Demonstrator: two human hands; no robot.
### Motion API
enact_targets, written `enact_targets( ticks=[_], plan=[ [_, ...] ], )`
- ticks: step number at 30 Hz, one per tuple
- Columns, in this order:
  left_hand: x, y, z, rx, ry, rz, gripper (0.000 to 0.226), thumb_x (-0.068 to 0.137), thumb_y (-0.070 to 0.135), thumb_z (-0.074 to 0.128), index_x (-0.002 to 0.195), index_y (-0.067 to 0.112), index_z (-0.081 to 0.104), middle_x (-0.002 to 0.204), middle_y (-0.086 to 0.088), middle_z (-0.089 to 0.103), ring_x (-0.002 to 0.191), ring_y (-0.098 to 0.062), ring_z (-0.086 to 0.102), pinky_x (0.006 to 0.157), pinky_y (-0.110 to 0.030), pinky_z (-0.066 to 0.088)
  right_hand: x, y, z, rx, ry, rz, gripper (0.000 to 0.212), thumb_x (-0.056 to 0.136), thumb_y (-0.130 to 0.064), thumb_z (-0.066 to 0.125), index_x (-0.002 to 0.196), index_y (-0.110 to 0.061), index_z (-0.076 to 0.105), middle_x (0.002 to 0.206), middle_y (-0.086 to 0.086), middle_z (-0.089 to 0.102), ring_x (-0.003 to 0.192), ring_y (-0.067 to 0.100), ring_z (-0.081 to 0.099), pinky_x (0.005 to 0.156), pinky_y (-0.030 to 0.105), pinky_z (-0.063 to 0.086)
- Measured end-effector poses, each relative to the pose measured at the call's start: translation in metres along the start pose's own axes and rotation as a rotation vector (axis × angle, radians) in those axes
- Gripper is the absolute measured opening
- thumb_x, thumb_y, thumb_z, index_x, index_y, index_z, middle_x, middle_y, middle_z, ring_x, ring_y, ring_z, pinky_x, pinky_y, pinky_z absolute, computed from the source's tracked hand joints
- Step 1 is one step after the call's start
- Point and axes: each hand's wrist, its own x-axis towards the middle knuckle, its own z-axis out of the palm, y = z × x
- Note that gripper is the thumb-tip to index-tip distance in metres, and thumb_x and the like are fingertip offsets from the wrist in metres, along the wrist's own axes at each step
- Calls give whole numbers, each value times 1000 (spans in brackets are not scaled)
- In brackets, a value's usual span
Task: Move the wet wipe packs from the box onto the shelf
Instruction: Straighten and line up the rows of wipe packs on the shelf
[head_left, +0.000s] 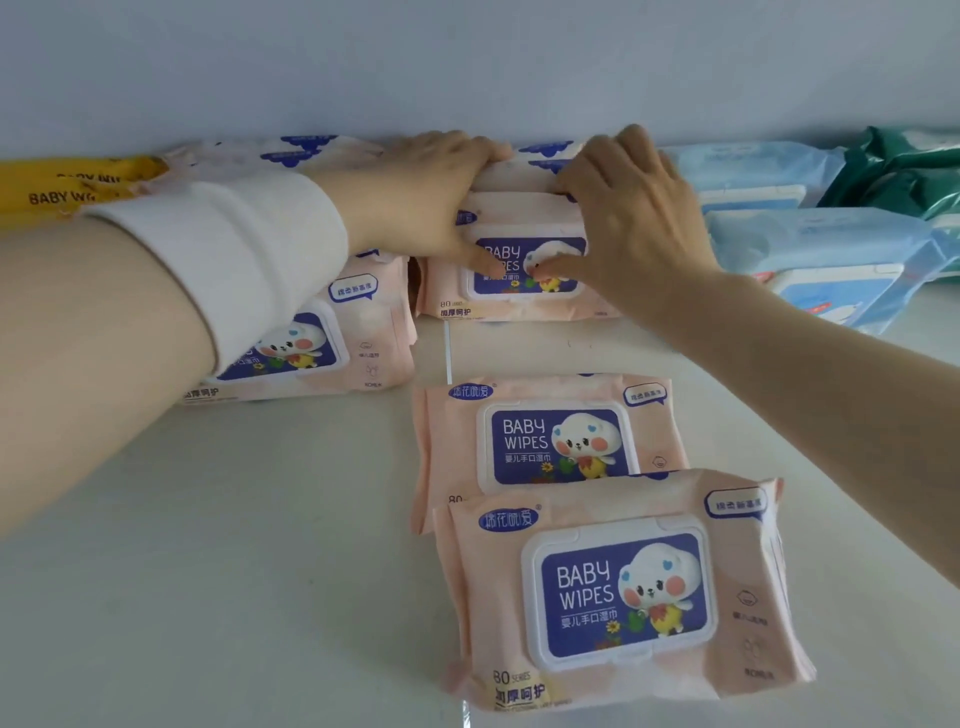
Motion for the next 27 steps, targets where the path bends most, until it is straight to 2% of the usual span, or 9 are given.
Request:
enact_targets(
  ticks=[3, 4, 7, 10, 13, 16, 21, 24, 27],
  plan=[
    [2, -1, 6, 9, 47, -2, 97, 67, 55, 72, 144, 19, 24, 140, -11, 40, 129, -29, 37, 105, -39, 29, -19, -5, -14, 142, 111, -139, 63, 68, -44, 73, 113, -3, 58, 109, 18, 56, 101, 36, 51, 82, 40, 43],
    [2, -1, 6, 11, 44, -3, 97, 67, 55, 71, 144, 19, 25, 141, -12, 39, 130, -30, 37, 106, -40, 29, -27, -5, -18, 276, 3, -164, 64, 67, -50, 72, 112, -6, 59, 107, 14, 56, 98, 31, 52, 80, 42, 47],
    [0, 0, 4, 28, 55, 4, 97, 67, 57, 70, 143, 18, 26, 140, -13, 40, 129, -30, 37, 106, -41, 31, -51, -10, -23, 442, -727, -130, 76, 61, -63, 68, 125, -25, 51, 112, -9, 47, 98, 8, 44, 85, 20, 43],
    [-1, 1, 3, 33, 44, 6, 97, 67, 57, 70, 144, 18, 25, 141, -12, 39, 130, -30, 37, 105, -41, 31, -57, -10, -17, 393, -901, -57, 79, 60, -57, 74, 128, -25, 48, 114, -11, 48, 100, 7, 40, 77, 16, 36],
    [1, 2, 0, 22, 0, 6, 96, 70, 58, 67, 145, 18, 24, 144, -12, 37, 132, -29, 35, 106, -39, 29, -49, -13, -19, 394, -821, -37, 67, 55, -55, 78, 109, -22, 56, 94, -13, 49, 87, 11, 46, 60, 12, 30],
    [-1, 3, -10, -147, -75, -40, 96, 69, 71, 48, 146, 17, 25, 148, -8, 35, 134, -25, 34, 104, -31, 28, -38, -12, -26, 350, -648, -49, 56, 50, -54, 80, 84, -21, 50, 79, -8, 52, 73, 16, 50, 58, 23, 39],
    [-11, 6, -19, -477, -92, -28, 107, 56, 71, 46, 147, 18, 24, 154, 4, 26, 139, -11, 27, 103, -19, 21, -18, -9, -19, 166, -144, -37, 59, 60, -44, 80, 102, -10, 56, 102, 7, 56, 93, 28, 53, 67, 31, 31],
    [-16, 12, -16, -234, -142, 4, 125, 43, 79, 52, 149, 24, 15, 157, 6, 14, 143, -15, 17, 114, -33, 20, -14, -12, -11, 63, -68, -50, 61, 64, -43, 78, 107, -7, 54, 110, 12, 54, 103, 29, 50, 75, 33, 30],
    [-18, 13, -6, 11, -119, 24, 121, 51, 77, 59, 149, 28, 7, 158, 7, 3, 145, -20, 9, 117, -48, 16, -34, -12, -16, 9, 41, -37, 63, 68, -40, 77, 115, -5, 54, 117, 16, 52, 107, 34, 47, 87, 38, 34]
  ],
)
